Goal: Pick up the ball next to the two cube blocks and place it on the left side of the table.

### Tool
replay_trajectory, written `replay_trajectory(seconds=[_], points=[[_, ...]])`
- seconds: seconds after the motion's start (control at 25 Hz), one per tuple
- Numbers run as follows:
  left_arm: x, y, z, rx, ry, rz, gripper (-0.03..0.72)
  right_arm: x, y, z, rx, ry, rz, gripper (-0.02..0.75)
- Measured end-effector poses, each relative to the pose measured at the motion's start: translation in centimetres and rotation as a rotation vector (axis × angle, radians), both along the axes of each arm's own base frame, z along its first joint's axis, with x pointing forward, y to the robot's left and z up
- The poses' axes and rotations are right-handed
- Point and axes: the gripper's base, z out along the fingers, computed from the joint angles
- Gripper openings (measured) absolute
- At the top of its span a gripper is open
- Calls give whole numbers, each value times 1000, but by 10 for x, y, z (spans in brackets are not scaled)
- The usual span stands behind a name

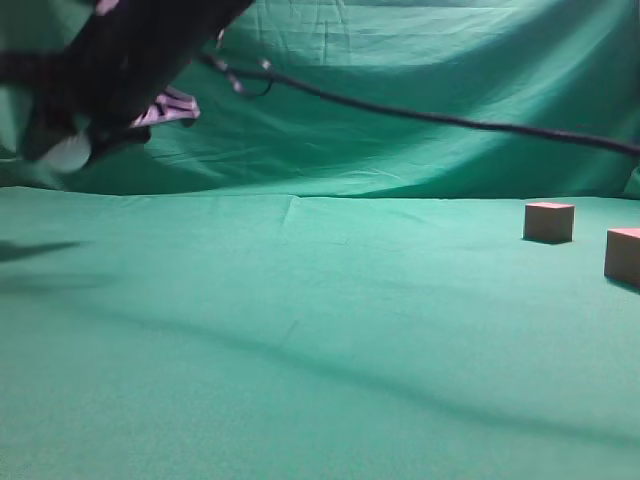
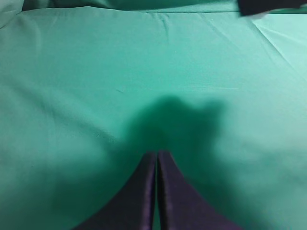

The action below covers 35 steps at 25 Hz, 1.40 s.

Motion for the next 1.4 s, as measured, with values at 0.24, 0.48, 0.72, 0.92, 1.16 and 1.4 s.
replay_trajectory(seconds=[0.24, 0.48, 0.72, 0.92, 1.16, 1.4], points=[[0, 0, 0, 0, 0, 0, 0, 4, 15, -43, 22, 49, -37, 326], [0, 0, 0, 0, 0, 0, 0, 5, 17, -55, 25, 61, -37, 387], [0, 0, 0, 0, 0, 0, 0, 8, 17, -37, 19, -12, 25, 645], [0, 0, 0, 0, 0, 0, 0, 24, -8, 29, 50, -46, 77, 514], [0, 0, 0, 0, 0, 0, 0, 25, -68, 110, -31, 94, 98, 52], [0, 0, 0, 0, 0, 0, 0, 6, -134, 167, -349, 193, -125, 0]])
